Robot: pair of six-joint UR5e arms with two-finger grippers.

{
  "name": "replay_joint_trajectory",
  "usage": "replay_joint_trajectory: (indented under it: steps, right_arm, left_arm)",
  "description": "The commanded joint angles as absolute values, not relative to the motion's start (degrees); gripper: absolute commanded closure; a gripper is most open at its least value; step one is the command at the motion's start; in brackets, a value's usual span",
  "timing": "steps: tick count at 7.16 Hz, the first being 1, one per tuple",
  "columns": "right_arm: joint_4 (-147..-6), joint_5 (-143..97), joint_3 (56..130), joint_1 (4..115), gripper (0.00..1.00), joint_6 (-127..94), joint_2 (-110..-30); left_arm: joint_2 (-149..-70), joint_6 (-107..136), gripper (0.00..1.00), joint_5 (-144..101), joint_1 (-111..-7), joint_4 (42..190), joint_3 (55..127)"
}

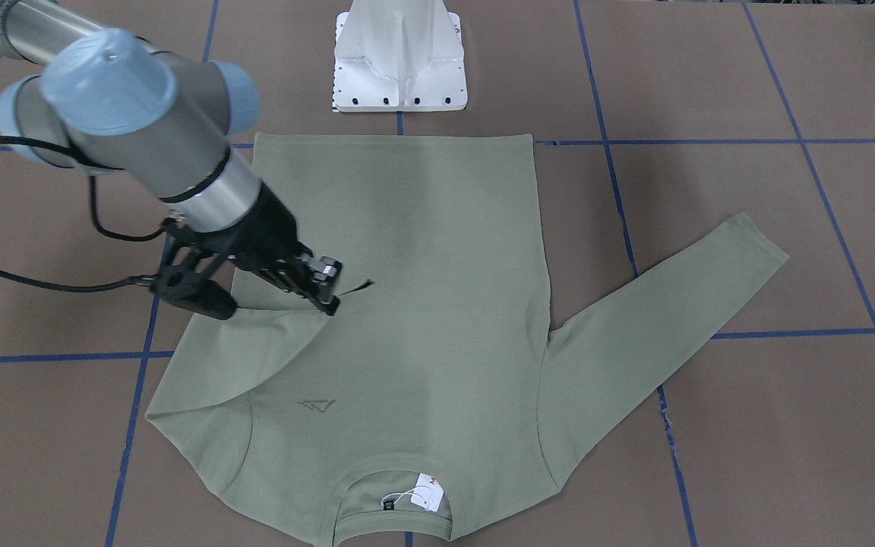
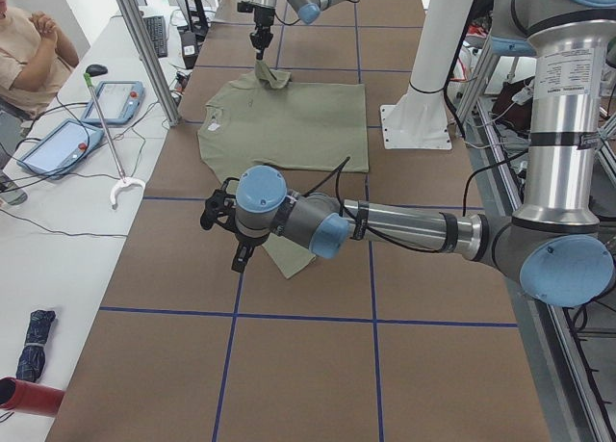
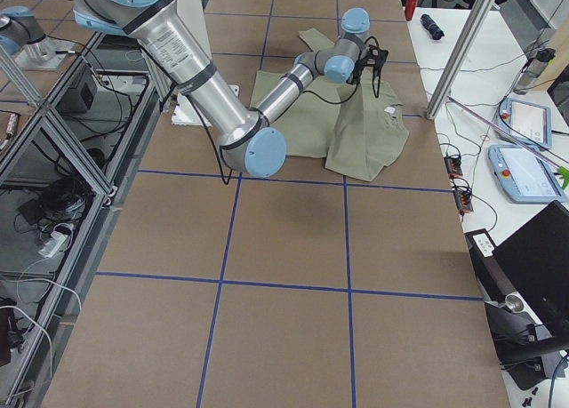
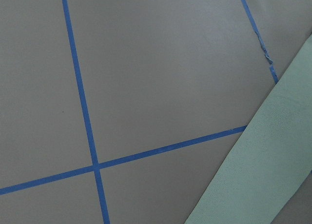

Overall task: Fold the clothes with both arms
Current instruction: 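Grasp the sleeve nearest the right gripper and fold it across the shirt body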

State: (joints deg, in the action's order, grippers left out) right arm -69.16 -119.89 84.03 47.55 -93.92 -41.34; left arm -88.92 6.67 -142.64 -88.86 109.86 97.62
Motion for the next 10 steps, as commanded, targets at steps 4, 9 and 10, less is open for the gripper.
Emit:
replay_joint_trajectory:
  steps: [4,9,10]
  right_arm:
    - [-56.3,-97.9,53.6,33.1,1.00,-102.8,-19.5]
    - [-52.3,-90.3,42.7,29.9,0.19,-102.9,-13.4]
    - [-52.4,-90.3,43.6,29.9,0.05,-103.1,-12.8]
  left_arm:
    - [-89.0,6.9,0.00,-142.6,-88.7,109.8,97.3]
    - [-90.8,11.5,0.00,-143.3,-85.3,113.5,94.3]
    - [-91.1,12.8,0.00,-143.3,-83.4,113.9,94.3]
